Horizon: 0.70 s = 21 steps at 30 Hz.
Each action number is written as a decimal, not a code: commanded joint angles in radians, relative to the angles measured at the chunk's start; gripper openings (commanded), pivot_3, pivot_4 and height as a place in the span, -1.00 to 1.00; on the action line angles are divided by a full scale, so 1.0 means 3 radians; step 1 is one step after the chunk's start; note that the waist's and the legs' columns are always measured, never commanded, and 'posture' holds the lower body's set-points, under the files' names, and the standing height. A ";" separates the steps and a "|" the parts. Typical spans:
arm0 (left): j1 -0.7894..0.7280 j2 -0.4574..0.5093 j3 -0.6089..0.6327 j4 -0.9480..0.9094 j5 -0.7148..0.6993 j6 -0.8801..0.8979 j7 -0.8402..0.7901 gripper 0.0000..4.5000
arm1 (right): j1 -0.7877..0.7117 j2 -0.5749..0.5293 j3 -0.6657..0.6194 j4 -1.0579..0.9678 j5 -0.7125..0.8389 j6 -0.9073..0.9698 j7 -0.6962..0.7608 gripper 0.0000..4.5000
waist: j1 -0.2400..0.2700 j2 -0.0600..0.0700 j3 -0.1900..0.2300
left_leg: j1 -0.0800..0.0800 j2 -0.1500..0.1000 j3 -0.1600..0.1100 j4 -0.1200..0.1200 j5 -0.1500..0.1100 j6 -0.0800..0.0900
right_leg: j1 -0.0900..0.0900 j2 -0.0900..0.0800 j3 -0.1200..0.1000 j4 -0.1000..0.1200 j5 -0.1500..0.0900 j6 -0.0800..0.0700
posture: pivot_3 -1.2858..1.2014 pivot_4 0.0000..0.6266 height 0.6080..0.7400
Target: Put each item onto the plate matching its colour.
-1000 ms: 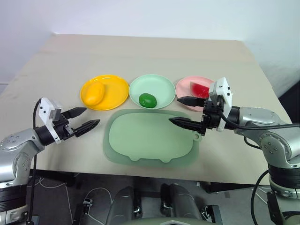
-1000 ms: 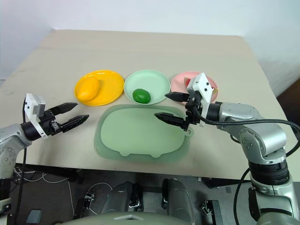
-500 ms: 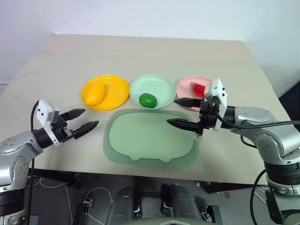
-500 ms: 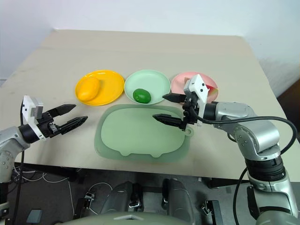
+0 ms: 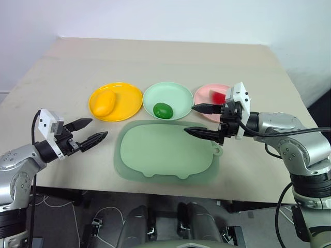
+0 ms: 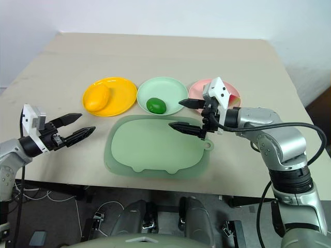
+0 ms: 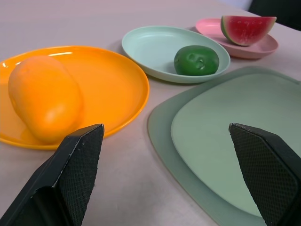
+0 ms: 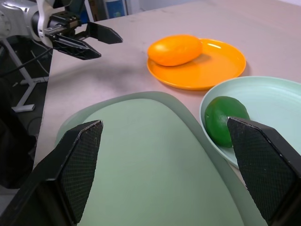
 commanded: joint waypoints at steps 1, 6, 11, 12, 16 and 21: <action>-0.0002 0.0028 0.0111 -0.0071 -0.0081 -0.0044 0.0006 0.99 | -0.0095 -0.0010 -0.0036 -0.0032 -0.0013 -0.0068 0.0026 1.00 | 0.0000 0.0000 0.0000 | 0.0000 0.0000 0.0000 0.0000 0.0000 0.0000 | 0.0000 0.0000 0.0000 0.0000 0.0000 0.0000 | 0.03 -0.52 0.33; 0.0000 0.0052 0.0119 -0.0057 -0.0086 -0.0034 -0.0002 0.99 | -0.0097 -0.0005 -0.0045 -0.0031 -0.0028 -0.0062 0.0037 1.00 | -0.0001 0.0000 0.0000 | 0.0000 0.0000 0.0000 0.0000 0.0000 0.0000 | 0.0000 0.0000 0.0000 0.0000 0.0000 0.0000 | 0.03 -0.52 0.33; -0.0022 0.0072 0.0110 -0.0040 -0.0095 -0.0024 0.0007 0.99 | -0.0094 -0.0004 -0.0061 -0.0037 -0.0033 -0.0058 0.0040 1.00 | -0.0001 0.0000 0.0000 | 0.0000 0.0000 0.0000 0.0000 0.0000 0.0000 | -0.0001 0.0000 0.0000 0.0000 0.0000 0.0000 | 0.03 -0.52 0.33; -0.0023 0.0075 0.0105 -0.0037 -0.0094 -0.0027 0.0007 0.99 | -0.0091 -0.0005 -0.0062 -0.0038 -0.0034 -0.0059 0.0040 1.00 | 0.0000 0.0000 0.0000 | 0.0000 0.0000 0.0000 0.0000 0.0000 0.0000 | -0.0001 0.0000 0.0000 0.0000 0.0000 0.0000 | 0.03 -0.52 0.33; -0.0040 0.0087 0.0083 -0.0026 -0.0096 -0.0023 0.0005 0.99 | -0.0082 -0.0008 -0.0070 -0.0040 -0.0038 -0.0061 0.0034 1.00 | 0.0000 0.0000 0.0000 | 0.0000 0.0000 0.0000 -0.0001 0.0000 0.0000 | -0.0001 0.0000 0.0000 -0.0001 0.0000 0.0000 | 0.03 -0.52 0.33; -0.0050 0.0086 0.0067 -0.0026 -0.0095 -0.0026 0.0003 0.99 | -0.0080 -0.0002 -0.0065 -0.0037 -0.0049 -0.0071 0.0028 1.00 | -0.0001 0.0000 0.0000 | -0.0001 0.0000 0.0000 -0.0001 0.0000 0.0000 | -0.0001 0.0000 0.0000 -0.0001 0.0000 0.0000 | 0.03 -0.52 0.33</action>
